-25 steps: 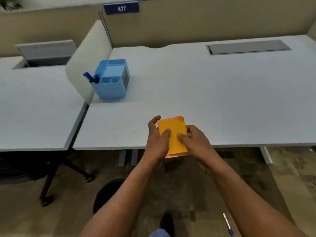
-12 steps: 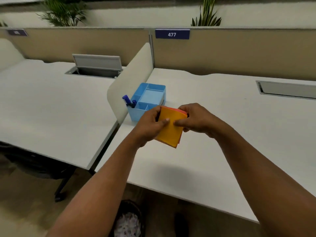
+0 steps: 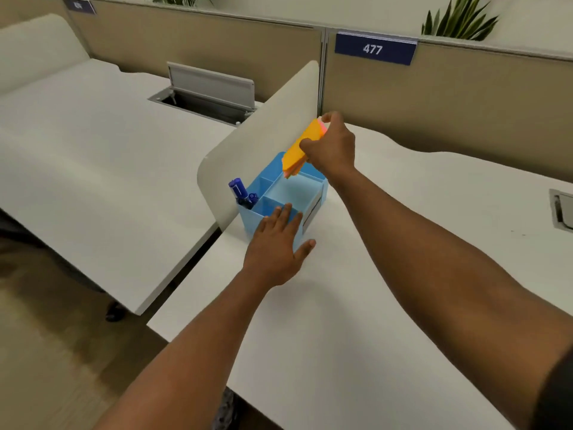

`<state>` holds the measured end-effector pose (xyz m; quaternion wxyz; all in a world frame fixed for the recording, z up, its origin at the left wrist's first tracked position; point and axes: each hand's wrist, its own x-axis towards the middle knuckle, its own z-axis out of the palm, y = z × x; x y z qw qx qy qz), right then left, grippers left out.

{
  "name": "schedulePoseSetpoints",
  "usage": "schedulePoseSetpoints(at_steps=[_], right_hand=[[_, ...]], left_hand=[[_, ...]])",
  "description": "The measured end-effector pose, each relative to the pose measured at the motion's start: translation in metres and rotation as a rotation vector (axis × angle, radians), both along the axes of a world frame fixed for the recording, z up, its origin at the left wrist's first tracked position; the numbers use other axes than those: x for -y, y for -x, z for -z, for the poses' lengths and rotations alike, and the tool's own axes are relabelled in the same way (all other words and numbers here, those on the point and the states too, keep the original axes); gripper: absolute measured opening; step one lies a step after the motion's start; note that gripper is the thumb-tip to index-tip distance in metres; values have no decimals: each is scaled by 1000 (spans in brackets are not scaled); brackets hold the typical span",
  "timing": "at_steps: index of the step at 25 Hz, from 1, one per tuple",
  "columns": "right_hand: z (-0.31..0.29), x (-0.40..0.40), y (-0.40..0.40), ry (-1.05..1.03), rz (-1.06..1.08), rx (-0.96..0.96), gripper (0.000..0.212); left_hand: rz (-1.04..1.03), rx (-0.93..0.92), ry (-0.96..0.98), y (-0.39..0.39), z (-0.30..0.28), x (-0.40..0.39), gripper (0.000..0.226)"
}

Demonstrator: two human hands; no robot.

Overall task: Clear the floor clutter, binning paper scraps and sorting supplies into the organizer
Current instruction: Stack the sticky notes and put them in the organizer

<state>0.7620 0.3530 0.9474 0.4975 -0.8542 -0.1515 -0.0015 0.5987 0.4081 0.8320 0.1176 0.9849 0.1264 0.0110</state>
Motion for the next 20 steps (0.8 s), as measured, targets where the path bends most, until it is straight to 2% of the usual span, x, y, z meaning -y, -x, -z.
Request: schedulePoseSetpoints(at_steps=[2, 9, 14, 16, 20], right_hand=[[12, -27, -14, 2, -20, 12, 56], [34, -86, -45, 218, -71, 40, 40], [20, -84, -68, 274, -68, -125, 12], [17, -82, -70, 274, -93, -169, 17], [20, -89, -65, 401, -124, -82, 19]], left_hand=[[-29, 54, -39, -1, 10, 2, 77], [-106, 144, -80, -4, 22, 7, 74], [-134, 240, -22, -5, 28, 11, 70], [-134, 251, -22, -5, 28, 11, 68], [-145, 246, -12, -5, 27, 12, 69]])
